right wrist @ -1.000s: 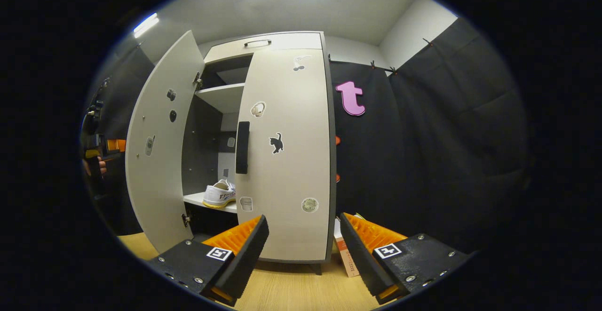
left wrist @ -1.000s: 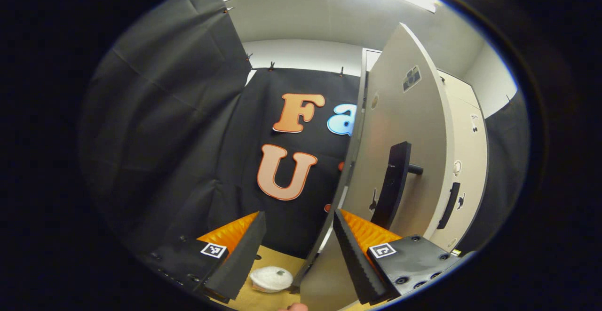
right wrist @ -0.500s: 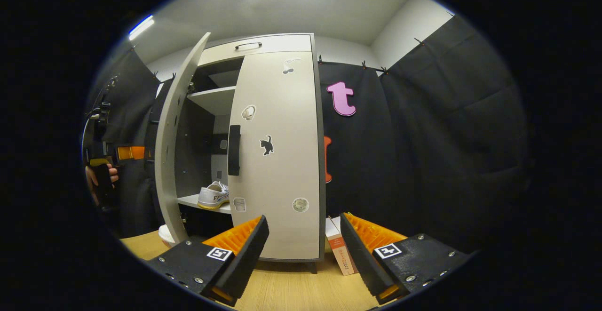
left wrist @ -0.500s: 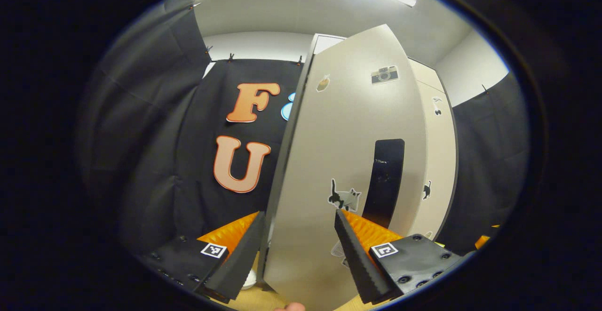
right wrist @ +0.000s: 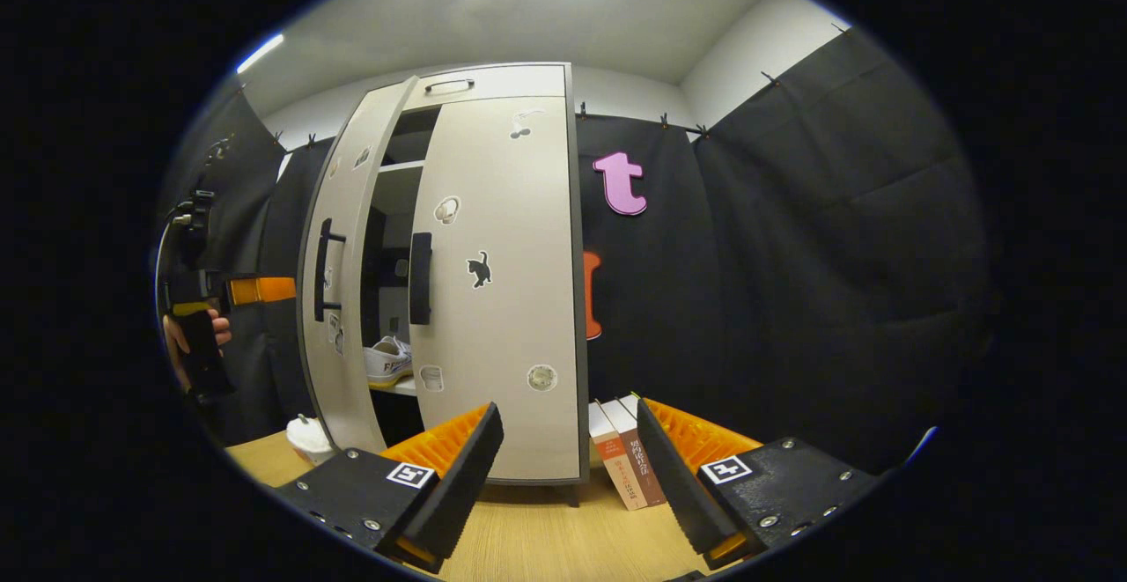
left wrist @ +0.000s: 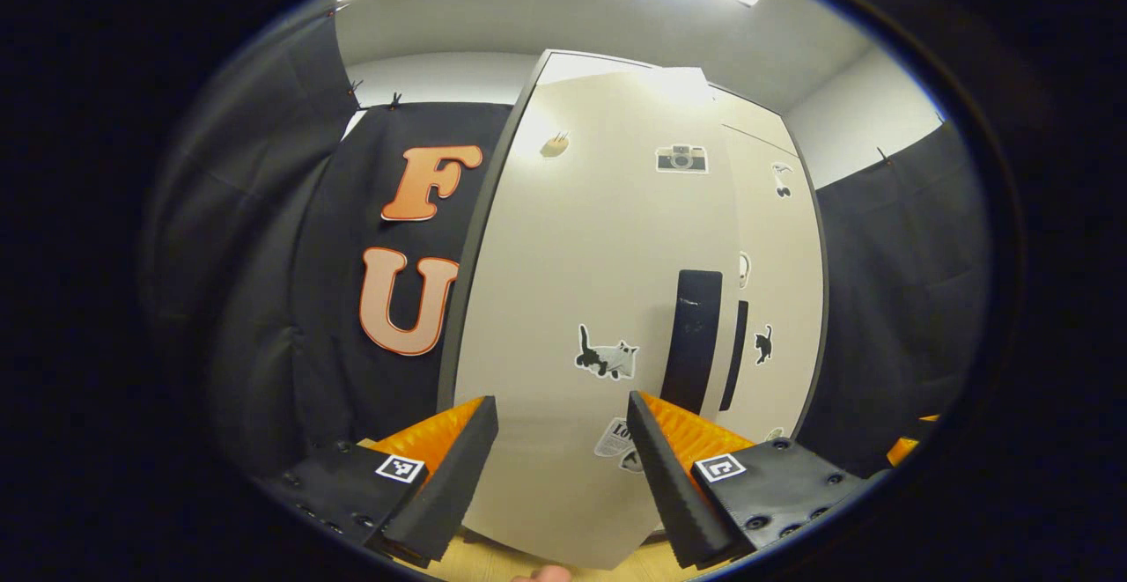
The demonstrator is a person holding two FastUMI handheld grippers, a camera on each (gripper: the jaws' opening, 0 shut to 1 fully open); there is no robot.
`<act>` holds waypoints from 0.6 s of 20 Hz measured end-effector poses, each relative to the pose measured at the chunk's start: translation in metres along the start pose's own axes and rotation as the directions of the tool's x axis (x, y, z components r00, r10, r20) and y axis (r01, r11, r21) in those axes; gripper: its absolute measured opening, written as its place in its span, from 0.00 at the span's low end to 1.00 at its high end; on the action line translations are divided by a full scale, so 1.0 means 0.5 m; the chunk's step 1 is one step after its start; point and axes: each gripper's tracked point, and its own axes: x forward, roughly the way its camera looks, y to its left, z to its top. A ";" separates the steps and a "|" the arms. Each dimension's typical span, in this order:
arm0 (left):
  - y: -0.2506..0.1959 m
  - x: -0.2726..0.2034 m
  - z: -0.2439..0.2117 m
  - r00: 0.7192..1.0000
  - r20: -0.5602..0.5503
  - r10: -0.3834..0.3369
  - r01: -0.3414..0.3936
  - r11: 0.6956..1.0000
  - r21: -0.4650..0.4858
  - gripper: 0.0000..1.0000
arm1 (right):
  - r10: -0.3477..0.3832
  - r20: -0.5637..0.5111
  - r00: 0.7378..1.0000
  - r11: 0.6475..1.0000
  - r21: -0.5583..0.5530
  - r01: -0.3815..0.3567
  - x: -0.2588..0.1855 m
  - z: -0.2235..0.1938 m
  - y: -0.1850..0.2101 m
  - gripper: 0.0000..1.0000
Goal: Grab one shoe with the right hand and put it into the shoe cabinet, grab the other shoe with the left hand and put it into the shoe cabinet; then close the right door with the right hand and the left door with the left hand.
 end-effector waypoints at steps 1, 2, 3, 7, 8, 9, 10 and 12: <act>-0.005 0.006 0.000 1.000 -0.002 -0.008 0.008 1.000 -0.003 0.96 | -0.002 0.001 1.000 1.000 -0.001 0.002 -0.005 0.001 -0.003 0.94; -0.010 0.013 -0.002 1.000 -0.008 -0.015 0.015 1.000 -0.005 0.96 | -0.007 0.002 1.000 1.000 -0.003 0.007 -0.005 0.002 -0.005 0.94; -0.015 0.022 -0.005 1.000 -0.015 -0.020 0.020 1.000 -0.009 0.96 | -0.012 0.004 1.000 1.000 -0.005 0.012 -0.005 0.003 -0.008 0.94; -0.037 0.059 -0.011 0.999 -0.014 -0.040 0.040 0.999 -0.006 0.96 | -0.032 0.005 0.999 0.999 0.001 0.032 -0.004 0.002 -0.020 0.94; -0.047 0.070 -0.020 0.999 -0.020 -0.048 0.048 0.999 -0.004 0.99 | -0.038 0.006 0.999 0.999 0.002 0.038 -0.003 0.003 -0.024 0.94; -0.058 0.077 -0.027 0.998 -0.028 -0.057 0.057 0.998 -0.004 0.96 | -0.045 0.006 0.999 0.999 0.003 0.044 -0.004 0.002 -0.028 0.94; -0.062 0.083 -0.030 0.998 -0.029 -0.056 0.056 0.998 -0.001 0.96 | -0.050 0.006 0.999 0.999 0.004 0.050 -0.002 0.001 -0.032 0.94; -0.070 0.094 -0.037 0.998 -0.027 -0.058 0.058 0.998 0.005 0.96 | -0.060 0.008 0.998 0.998 0.008 0.060 -0.001 0.000 -0.039 0.94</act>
